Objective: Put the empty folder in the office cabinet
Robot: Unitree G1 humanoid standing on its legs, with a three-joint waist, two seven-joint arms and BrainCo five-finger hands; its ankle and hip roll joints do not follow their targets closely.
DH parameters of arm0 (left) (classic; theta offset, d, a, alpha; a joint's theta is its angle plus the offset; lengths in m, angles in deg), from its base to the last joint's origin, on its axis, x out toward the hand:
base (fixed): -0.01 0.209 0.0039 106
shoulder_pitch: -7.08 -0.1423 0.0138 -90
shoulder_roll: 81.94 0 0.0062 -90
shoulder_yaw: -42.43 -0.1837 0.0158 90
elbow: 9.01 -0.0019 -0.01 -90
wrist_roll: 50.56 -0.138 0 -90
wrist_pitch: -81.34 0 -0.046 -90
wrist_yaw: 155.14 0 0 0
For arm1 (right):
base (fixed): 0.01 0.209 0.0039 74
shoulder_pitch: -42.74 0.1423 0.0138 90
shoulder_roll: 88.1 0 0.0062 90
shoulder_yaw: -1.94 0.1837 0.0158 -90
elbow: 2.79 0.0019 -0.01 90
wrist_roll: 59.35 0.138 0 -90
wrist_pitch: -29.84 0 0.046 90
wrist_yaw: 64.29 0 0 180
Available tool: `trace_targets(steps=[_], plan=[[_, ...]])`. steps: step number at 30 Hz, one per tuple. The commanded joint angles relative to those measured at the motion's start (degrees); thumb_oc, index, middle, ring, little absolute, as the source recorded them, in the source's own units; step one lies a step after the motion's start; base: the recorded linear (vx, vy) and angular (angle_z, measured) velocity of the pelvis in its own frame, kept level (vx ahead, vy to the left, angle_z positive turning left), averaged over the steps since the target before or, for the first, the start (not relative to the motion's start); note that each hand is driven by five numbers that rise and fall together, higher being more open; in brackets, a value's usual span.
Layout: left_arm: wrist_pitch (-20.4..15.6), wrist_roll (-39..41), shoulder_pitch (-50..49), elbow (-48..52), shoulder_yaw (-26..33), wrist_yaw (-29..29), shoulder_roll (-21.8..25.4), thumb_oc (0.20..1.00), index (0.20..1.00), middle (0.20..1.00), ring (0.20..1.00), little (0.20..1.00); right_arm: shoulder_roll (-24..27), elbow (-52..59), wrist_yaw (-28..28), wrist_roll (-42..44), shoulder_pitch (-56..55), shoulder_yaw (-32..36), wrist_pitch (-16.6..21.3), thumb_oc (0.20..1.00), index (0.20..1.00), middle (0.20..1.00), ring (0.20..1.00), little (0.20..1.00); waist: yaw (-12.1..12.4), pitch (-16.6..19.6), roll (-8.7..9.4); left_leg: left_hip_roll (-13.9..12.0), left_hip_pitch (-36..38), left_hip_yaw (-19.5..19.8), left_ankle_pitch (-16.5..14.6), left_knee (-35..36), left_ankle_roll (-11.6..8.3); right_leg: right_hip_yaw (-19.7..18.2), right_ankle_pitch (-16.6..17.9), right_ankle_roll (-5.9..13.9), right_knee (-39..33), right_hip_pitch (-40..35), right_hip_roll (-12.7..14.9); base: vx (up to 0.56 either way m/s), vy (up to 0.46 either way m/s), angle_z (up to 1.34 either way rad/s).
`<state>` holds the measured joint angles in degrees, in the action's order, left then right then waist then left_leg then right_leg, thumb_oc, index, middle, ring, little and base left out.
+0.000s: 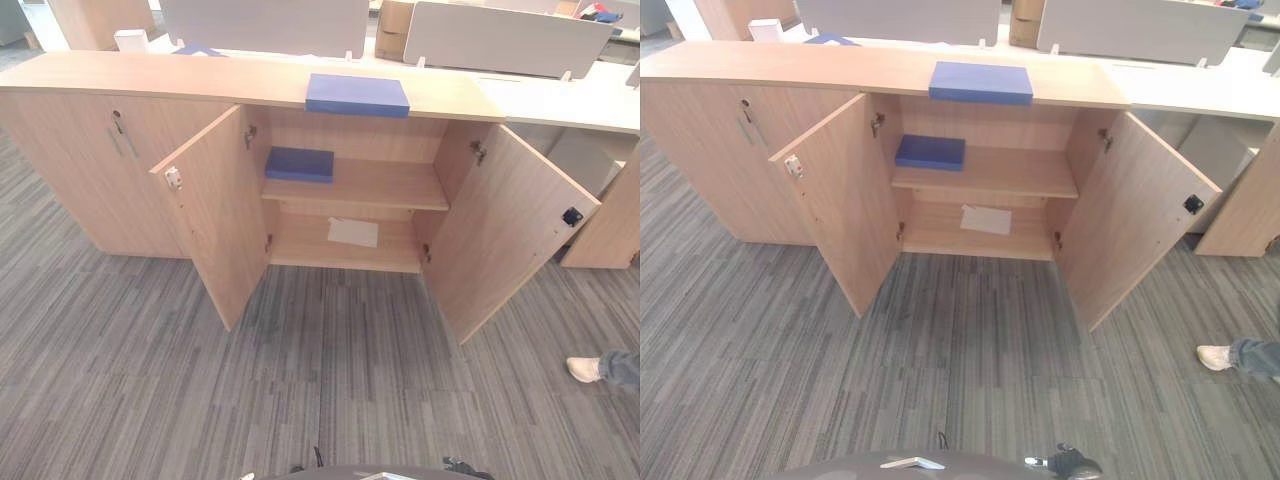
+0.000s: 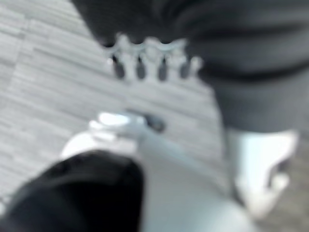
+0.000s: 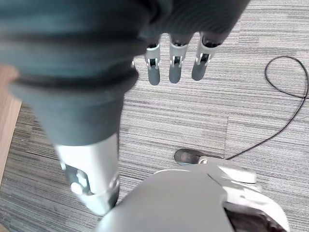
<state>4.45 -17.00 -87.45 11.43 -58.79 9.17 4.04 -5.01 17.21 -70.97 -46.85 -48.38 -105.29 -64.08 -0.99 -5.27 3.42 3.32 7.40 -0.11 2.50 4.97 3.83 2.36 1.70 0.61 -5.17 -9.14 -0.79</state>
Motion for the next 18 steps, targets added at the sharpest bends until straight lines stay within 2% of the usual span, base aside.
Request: trace_targets(steps=[1,18], plan=[[-0.1,1.9,2.9,-2.4,-0.7,0.1,-2.6,1.000,1.000,1.000,1.000,1.000,3.0,-2.3,-0.1,1.4,2.6,1.3,0.6,1.000,1.000,1.000,1.000,1.000,0.3,-1.3,-2.88,1.4,1.4,-3.5,-7.2,0.0,0.07,3.0,-3.1,1.96,0.7,-0.1,-0.4,0.00,0.000,0.00],[0.1,2.4,2.9,-2.4,-0.5,-0.1,-2.6,1.000,1.000,1.000,1.000,1.000,3.0,-2.3,-0.1,1.5,2.6,1.6,0.4,1.000,1.000,1.000,1.000,1.000,0.2,-1.4,-2.98,1.4,1.3,-3.6,-7.2,0.0,0.12,2.8,-3.0,1.91,0.6,0.1,-0.5,0.00,0.000,0.00]])
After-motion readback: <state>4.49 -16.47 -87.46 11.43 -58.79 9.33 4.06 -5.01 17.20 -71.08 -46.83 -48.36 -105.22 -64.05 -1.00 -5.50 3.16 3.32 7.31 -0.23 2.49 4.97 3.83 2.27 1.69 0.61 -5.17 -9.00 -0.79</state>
